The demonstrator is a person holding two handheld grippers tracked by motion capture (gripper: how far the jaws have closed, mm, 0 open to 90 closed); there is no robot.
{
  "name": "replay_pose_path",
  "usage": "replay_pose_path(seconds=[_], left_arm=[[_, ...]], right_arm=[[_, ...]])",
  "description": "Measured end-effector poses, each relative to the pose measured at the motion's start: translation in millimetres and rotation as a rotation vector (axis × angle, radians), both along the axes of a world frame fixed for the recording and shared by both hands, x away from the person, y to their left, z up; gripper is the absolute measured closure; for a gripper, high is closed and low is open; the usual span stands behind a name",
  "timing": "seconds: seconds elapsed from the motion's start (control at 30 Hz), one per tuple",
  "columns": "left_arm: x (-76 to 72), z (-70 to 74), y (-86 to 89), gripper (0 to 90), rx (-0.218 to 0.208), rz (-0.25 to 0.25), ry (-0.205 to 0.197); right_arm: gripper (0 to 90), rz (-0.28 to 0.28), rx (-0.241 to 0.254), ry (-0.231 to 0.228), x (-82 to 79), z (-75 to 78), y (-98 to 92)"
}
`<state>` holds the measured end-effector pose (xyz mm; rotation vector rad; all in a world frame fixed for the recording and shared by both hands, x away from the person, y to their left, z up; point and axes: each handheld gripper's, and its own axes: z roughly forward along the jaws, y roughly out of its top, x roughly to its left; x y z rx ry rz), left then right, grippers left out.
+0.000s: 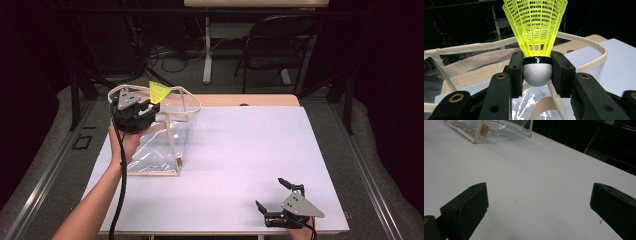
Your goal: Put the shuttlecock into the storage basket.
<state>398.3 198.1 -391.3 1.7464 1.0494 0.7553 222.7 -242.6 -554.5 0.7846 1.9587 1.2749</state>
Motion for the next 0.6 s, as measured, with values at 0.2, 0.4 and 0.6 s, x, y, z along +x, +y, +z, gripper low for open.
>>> replay_pose_path(seconds=[0.2, 0.4, 0.6], left_arm=[[5.2, -0.5, 6.9, 64.5, 0.037, -0.043, -0.002], [8.5, 0.2, 10.1, 64.5, 0.093, -0.089, 0.002], [11.7, 3.3, 11.6, 64.6, 0.137, -0.143, -0.008]], right_arm=[[1.2, 0.001, -0.001, 0.001, 0.0, -0.1, 0.3], [1.2, 0.001, 0.001, 0.004, -0.1, -0.3, 0.4], [1.2, 0.002, -0.002, 0.005, 0.2, -0.5, 0.6]])
